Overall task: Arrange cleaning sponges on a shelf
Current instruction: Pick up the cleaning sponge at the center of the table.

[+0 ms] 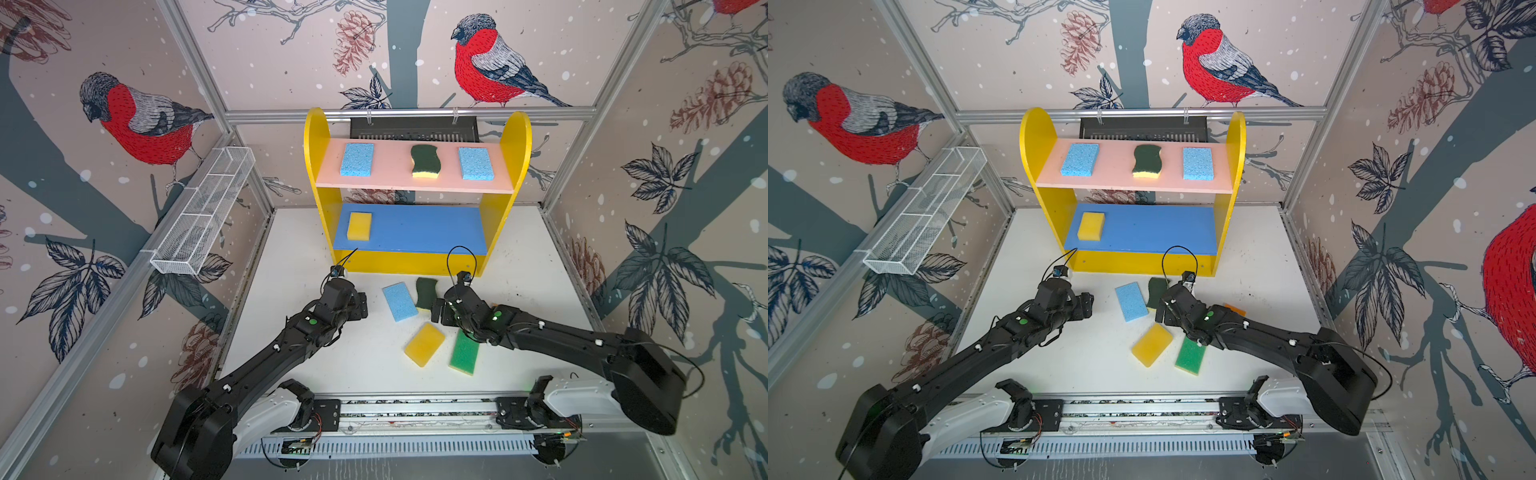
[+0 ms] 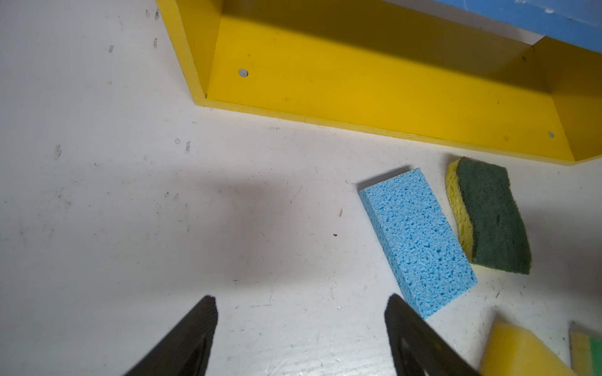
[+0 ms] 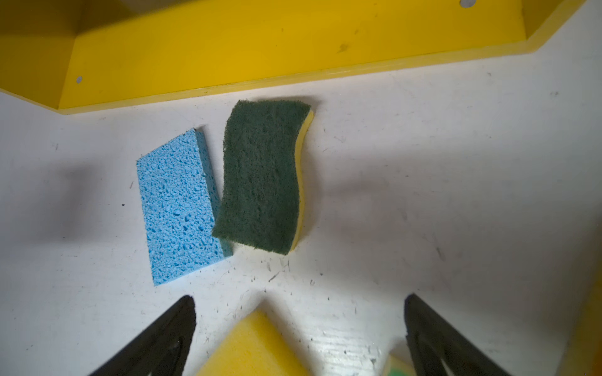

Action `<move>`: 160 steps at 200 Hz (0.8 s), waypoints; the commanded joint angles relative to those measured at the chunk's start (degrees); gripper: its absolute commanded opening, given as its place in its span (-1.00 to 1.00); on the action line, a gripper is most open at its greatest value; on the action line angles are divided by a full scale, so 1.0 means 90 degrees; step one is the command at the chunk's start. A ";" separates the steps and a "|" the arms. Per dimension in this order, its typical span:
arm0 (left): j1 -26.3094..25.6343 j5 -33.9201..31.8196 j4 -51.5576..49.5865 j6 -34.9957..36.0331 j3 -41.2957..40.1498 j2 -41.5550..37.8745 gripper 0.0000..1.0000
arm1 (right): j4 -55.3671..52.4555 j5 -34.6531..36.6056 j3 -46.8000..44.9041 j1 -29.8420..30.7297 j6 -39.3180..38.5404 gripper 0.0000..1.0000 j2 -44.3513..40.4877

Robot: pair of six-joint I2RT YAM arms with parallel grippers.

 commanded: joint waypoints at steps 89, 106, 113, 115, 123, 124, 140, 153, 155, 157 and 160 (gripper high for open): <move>-0.0015 -0.0041 -0.0147 -0.0095 0.0071 -0.0294 0.64 | -0.0053 0.0316 0.1178 0.0198 0.0272 0.99 0.1712; -0.0011 -0.0067 -0.0143 -0.0084 0.0043 -0.0459 0.64 | -0.0167 0.0344 0.1398 0.0189 0.0238 0.99 0.1972; -0.0010 -0.0098 -0.0135 -0.0067 0.0023 -0.0513 0.64 | -0.0250 0.0380 0.1502 0.0192 0.0247 0.99 0.2081; -0.0017 -0.0099 -0.0128 -0.0070 0.0013 -0.0529 0.64 | -0.0268 0.0390 0.1527 0.0187 0.0247 0.99 0.2111; -0.0014 -0.0121 -0.0111 -0.0040 -0.0011 -0.0582 0.65 | -0.0318 0.0433 0.1620 0.0188 0.0248 0.99 0.2201; -0.0016 -0.0120 -0.0108 -0.0038 -0.0014 -0.0589 0.65 | -0.0325 0.0434 0.1628 0.0183 0.0252 0.99 0.2207; -0.0013 -0.0167 -0.0093 -0.0033 -0.0046 -0.0650 0.65 | -0.0451 0.0512 0.1802 0.0170 0.0277 0.99 0.2374; -0.0013 -0.0178 -0.0102 -0.0022 -0.0055 -0.0674 0.65 | -0.0557 0.0560 0.1933 0.0141 0.0318 0.99 0.2505; -0.0013 -0.0181 -0.0105 -0.0022 -0.0056 -0.0672 0.65 | -0.0571 0.0559 0.1950 0.0135 0.0324 0.99 0.2532; -0.0017 -0.0179 -0.0106 -0.0022 -0.0058 -0.0674 0.65 | -0.0587 0.0562 0.1968 0.0131 0.0330 0.99 0.2553; -0.0019 -0.0183 -0.0105 -0.0023 -0.0065 -0.0674 0.65 | -0.0602 0.0561 0.1990 0.0120 0.0335 0.99 0.2587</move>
